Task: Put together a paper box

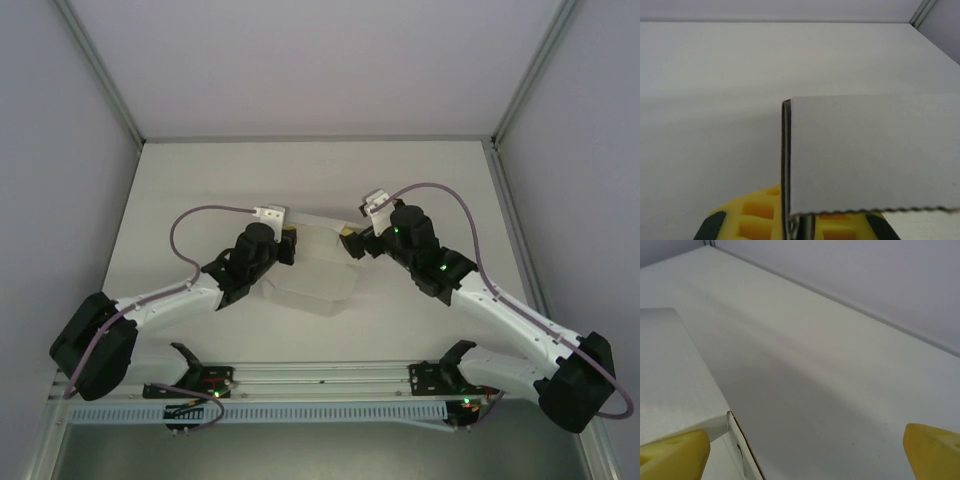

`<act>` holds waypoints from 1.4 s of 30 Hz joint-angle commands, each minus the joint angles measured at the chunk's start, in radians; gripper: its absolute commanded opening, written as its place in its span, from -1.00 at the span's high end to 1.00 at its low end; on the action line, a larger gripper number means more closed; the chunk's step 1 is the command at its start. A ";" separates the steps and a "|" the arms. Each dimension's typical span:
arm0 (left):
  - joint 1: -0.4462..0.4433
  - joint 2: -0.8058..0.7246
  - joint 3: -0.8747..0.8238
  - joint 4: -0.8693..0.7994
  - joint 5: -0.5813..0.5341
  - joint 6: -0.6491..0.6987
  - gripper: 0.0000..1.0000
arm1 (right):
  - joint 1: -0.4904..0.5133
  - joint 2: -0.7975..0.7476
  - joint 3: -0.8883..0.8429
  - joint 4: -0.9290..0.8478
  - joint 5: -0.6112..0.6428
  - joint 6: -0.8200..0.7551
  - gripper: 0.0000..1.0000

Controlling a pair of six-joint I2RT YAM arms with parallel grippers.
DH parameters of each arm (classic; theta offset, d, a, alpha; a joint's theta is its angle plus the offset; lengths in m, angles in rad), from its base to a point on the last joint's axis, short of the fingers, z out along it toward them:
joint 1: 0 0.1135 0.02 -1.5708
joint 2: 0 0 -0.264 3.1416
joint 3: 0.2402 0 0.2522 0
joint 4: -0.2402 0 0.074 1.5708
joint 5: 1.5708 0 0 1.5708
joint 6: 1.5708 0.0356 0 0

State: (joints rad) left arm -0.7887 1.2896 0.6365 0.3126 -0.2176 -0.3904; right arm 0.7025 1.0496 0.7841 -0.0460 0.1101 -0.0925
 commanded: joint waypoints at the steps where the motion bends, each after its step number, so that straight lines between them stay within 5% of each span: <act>1: -0.030 -0.014 0.023 0.111 0.182 -0.032 1.00 | 0.007 0.000 -0.077 0.264 -0.041 0.056 -0.99; 9: -0.029 0.011 0.041 0.099 0.202 -0.091 1.00 | 0.008 -0.117 -0.239 0.507 0.123 0.162 -1.00; 20: 0.066 -0.043 -0.014 0.100 0.173 -0.107 1.00 | 0.006 -0.438 -0.173 -0.183 0.184 0.314 -0.99; 25: 0.112 -0.088 -0.015 0.053 0.159 -0.088 1.00 | 0.006 -0.509 -0.186 -0.337 0.170 0.357 -0.99; 42: 0.122 -0.098 -0.011 0.040 0.209 -0.036 1.00 | -0.011 -0.249 -0.141 -0.124 0.143 0.231 -1.00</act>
State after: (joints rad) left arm -0.6727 1.2037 0.6197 0.3534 -0.0399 -0.4435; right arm 0.6979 0.7895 0.6033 -0.2581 0.2638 0.1856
